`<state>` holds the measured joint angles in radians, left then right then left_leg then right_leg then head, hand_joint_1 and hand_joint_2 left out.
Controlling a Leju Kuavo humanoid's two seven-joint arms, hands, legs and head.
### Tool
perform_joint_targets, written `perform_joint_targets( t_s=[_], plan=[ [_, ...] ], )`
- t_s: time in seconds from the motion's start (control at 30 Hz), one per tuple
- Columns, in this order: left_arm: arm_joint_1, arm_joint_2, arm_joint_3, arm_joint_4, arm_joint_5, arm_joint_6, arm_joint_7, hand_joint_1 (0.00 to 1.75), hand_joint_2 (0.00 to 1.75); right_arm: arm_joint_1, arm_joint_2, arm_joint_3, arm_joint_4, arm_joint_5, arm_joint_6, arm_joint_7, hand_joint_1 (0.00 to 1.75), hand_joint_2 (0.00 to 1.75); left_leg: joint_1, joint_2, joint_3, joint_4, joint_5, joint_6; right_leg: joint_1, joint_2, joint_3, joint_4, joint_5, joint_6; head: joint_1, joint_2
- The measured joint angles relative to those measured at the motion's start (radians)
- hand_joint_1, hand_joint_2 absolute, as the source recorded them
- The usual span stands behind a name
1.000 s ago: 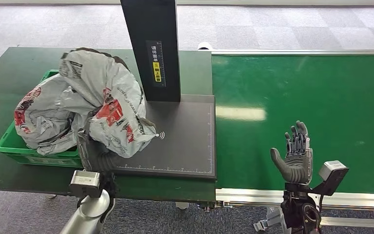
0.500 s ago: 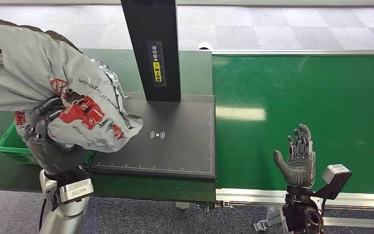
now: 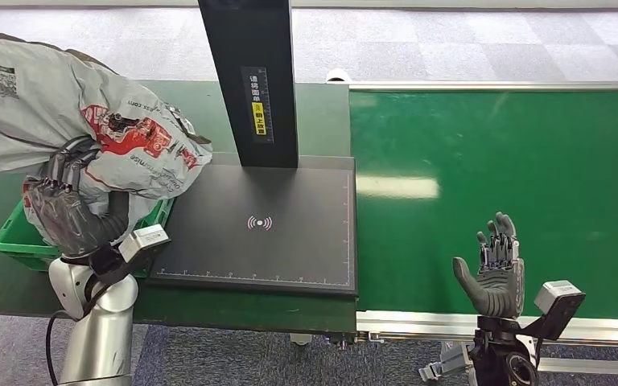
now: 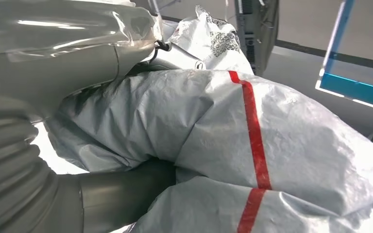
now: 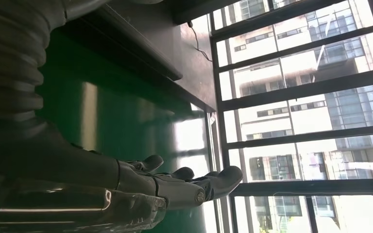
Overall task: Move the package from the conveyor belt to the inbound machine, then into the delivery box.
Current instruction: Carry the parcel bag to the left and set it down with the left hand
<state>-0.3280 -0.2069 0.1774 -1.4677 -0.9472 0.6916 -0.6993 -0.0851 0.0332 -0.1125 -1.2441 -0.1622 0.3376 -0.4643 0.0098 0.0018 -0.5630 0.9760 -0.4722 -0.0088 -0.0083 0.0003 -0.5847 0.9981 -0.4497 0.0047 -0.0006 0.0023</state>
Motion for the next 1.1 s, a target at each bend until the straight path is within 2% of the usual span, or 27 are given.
perform_joint_targets(
  t_s=[0.17,0.23,0.3,0.43,0.53,0.67,0.77,0.87,1.03,1.1],
  plan=[
    [-0.026,-0.027,0.076,0.011,-0.066,0.0,0.01,1.74,1.75,0.005,0.005,0.0,-0.001,0.011,-0.005,0.0,0.0,1.75,0.0,0.0,0.0,0.0,0.0,0.0,0.0,0.0,0.0,0.0,0.0,0.0,0.0,0.0],
    [-0.051,-0.031,0.119,0.028,-0.09,0.0,0.045,1.72,1.75,0.01,0.009,0.0,-0.005,0.019,-0.007,0.001,0.0,1.75,0.0,0.0,0.0,0.0,0.0,0.0,0.0,0.0,0.0,0.0,0.0,0.0,0.0,0.0],
    [-0.077,-0.027,0.155,0.062,-0.125,0.0,0.135,1.69,1.75,0.018,0.014,-0.002,-0.011,0.028,-0.009,0.001,0.0,1.75,0.0,0.0,0.0,0.0,0.0,0.0,0.0,0.0,0.0,0.0,0.0,0.0,0.0,0.0],
    [-0.106,0.027,0.161,0.156,-0.143,-0.018,0.419,1.7,1.75,0.037,0.023,-0.015,-0.032,0.048,-0.009,0.001,0.0,1.75,0.0,0.001,0.0,0.0,0.0,0.0,0.001,0.001,0.0,0.0,0.0,0.0,0.0,0.0],
    [-0.112,0.074,0.138,0.211,-0.147,-0.079,0.525,1.71,1.75,0.048,0.026,-0.028,-0.046,0.058,-0.003,0.004,0.0,1.75,0.0,0.002,0.0,0.0,0.0,0.0,0.001,0.001,-0.001,0.0,0.0,0.0,0.0,0.0],
    [-0.122,0.117,0.086,0.275,-0.181,-0.267,0.634,1.67,1.75,0.049,0.033,-0.041,-0.052,0.072,0.014,0.011,0.0,1.75,0.0,0.001,-0.001,0.0,0.0,0.0,0.0,0.001,-0.001,0.0,0.0,0.0,0.0,0.0],
    [-0.136,0.139,0.048,0.331,-0.196,-0.355,0.679,1.66,1.75,0.045,0.039,-0.049,-0.053,0.083,0.024,0.015,0.0,1.75,0.0,0.001,-0.001,0.0,0.0,0.0,-0.001,0.0,0.0,0.0,0.0,0.0,0.0,0.0],
    [-0.146,0.155,0.021,0.372,-0.202,-0.386,0.692,1.63,1.75,0.039,0.042,-0.055,-0.053,0.088,0.028,0.016,0.0,1.75,0.0,0.0,0.0,0.0,0.0,0.0,0.0,0.0,0.0,0.0,0.0,0.0,0.0,0.0],
    [-0.156,0.17,-0.003,0.405,-0.201,-0.422,0.694,1.28,1.75,0.035,0.044,-0.061,-0.053,0.091,0.032,0.016,0.0,1.75,0.0,0.0,0.001,0.0,0.0,0.0,0.0,0.0,0.001,0.0,0.0,0.0,0.0,0.0],
    [-0.161,0.175,-0.015,0.415,-0.197,-0.469,0.687,1.29,1.75,0.031,0.044,-0.062,-0.05,0.096,0.036,0.016,0.0,1.75,0.0,0.0,0.001,0.0,0.0,0.0,0.0,0.0,0.001,0.0,0.0,0.0,0.0,0.0]
  ],
)
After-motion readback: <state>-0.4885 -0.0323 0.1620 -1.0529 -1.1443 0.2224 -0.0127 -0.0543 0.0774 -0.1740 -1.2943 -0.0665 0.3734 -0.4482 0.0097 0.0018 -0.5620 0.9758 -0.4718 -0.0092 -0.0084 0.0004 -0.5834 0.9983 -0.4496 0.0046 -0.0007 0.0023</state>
